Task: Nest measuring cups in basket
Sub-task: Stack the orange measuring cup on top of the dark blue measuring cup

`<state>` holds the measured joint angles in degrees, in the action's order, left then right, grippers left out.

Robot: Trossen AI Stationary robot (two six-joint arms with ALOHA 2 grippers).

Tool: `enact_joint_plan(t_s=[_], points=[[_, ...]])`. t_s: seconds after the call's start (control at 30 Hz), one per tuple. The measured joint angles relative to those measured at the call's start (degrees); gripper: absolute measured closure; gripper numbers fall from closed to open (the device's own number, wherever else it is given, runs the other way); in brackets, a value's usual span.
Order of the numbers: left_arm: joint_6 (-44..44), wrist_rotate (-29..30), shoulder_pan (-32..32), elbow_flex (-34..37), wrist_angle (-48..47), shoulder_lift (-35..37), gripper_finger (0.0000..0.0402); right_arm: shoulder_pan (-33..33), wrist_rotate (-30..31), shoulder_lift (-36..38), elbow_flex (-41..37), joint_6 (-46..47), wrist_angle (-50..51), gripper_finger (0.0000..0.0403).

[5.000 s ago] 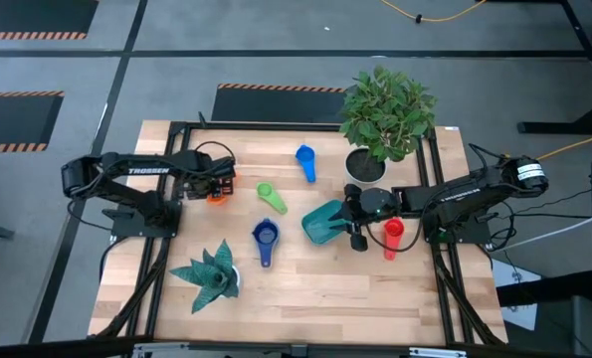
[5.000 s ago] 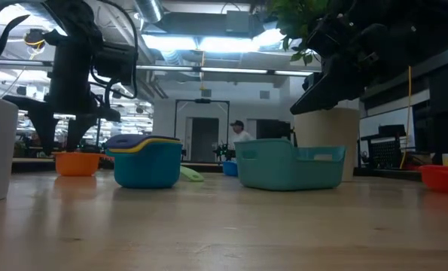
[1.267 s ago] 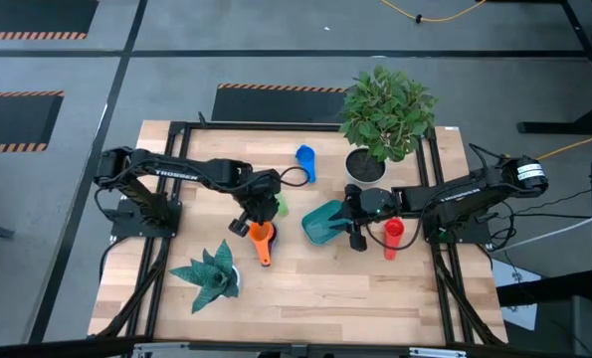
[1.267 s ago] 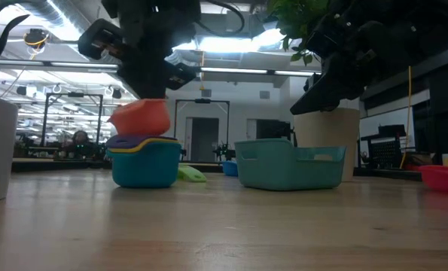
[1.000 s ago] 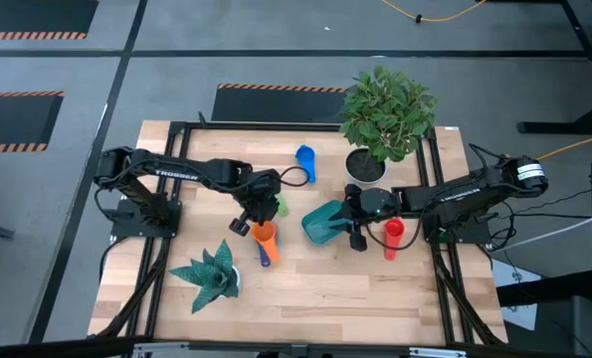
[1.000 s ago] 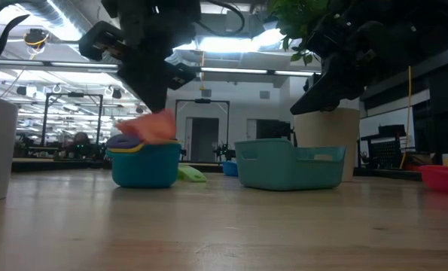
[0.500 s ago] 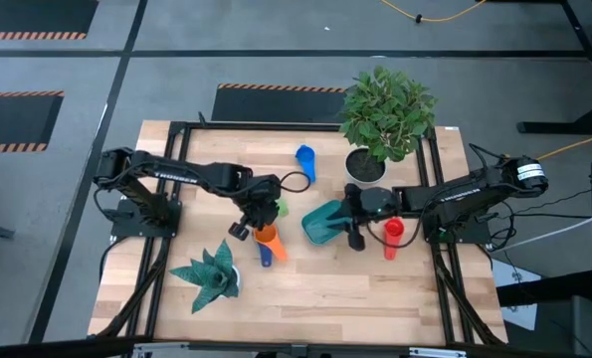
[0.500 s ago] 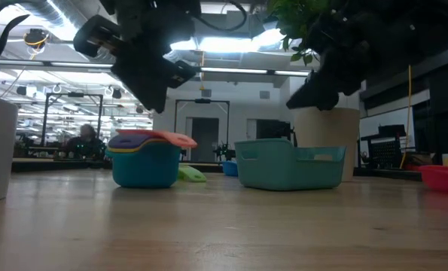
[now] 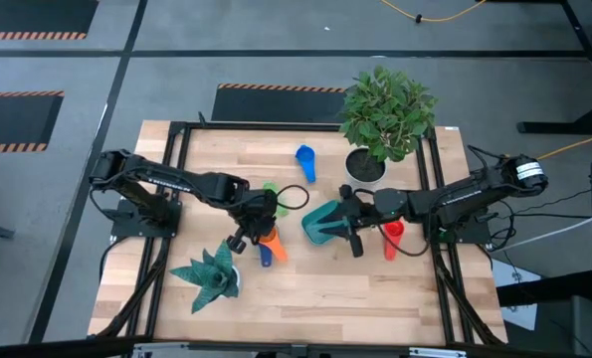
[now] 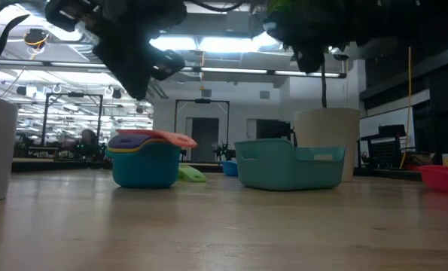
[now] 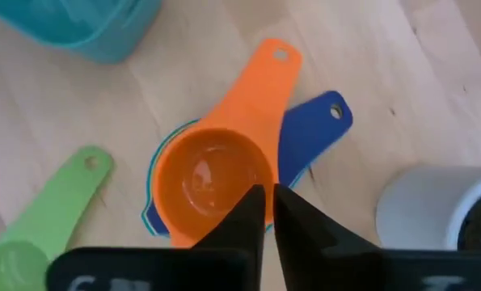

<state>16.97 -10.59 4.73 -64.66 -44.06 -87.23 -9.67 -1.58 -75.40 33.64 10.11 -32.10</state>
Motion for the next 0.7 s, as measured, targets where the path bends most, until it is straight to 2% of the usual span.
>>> enact_joint_plan(t_s=[0.17, 0.4, 0.47, 0.7], points=[[-2.98, 0.83, 0.18, -0.02, -4.2, 0.03, 0.0398, -1.97, 0.07, -2.49, 7.69, -3.35, 5.83, 0.0285], [-3.56, 0.65, 0.36, 0.02, -10.38, -0.39, 0.04, -2.62, 0.09, -12.57, 21.72, -9.21, 19.63, 0.0285], [-3.52, 0.64, 0.4, 0.25, -9.43, -0.87, 0.0399, -2.59, 0.48, -15.96, 24.86, -10.28, 22.34, 0.0285], [-3.73, 0.58, 0.99, 3.92, -8.58, -0.89, 0.04, -2.12, 0.43, -24.32, 29.09, -10.6, 28.0, 0.0285]])
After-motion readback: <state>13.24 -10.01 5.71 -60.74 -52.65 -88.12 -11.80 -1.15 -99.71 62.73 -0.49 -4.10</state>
